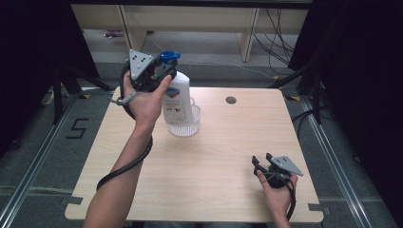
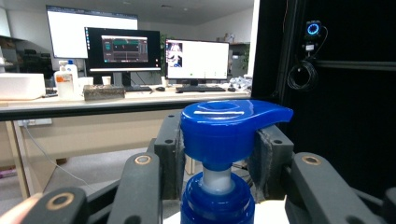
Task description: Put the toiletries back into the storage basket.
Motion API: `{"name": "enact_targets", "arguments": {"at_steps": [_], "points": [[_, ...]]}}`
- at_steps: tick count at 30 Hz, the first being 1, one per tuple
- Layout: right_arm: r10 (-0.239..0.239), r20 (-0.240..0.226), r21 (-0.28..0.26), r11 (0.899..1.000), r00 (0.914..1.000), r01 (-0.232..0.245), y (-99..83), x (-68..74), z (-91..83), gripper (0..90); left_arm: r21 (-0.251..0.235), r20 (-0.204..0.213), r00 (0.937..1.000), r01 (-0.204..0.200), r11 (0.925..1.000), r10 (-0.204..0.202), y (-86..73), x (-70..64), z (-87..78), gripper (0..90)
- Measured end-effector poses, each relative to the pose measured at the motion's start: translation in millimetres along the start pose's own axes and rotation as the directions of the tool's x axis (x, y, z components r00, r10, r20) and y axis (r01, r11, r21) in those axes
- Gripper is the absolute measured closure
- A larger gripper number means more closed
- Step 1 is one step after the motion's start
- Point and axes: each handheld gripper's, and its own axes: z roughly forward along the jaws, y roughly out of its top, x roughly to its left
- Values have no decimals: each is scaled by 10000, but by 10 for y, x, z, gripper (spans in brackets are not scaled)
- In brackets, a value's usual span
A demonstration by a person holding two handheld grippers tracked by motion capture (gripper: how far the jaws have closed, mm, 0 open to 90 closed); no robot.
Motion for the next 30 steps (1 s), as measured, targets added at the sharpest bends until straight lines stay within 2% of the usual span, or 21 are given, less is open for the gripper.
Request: {"name": "enact_targets", "arguments": {"at_steps": [17,27,28,30], "points": [[10,93,128,9999,10000,-11,3,2,-16,406,101,45,10000,-10,9999,9,14,-11,85,599],[-23,186,6,10000,9998,23,-1,1,-19,406,173,-41,10000,61,9998,-60,9,1,156,599],[391,169,107,9992,9991,-393,-5,31,-23,405,158,-47,10000,43,9999,-42,8,1,163,599],[459,226,358,9983,9987,-467,2,35,-43,406,163,-42,10000,16,9999,-16,11,3,178,598]]}}
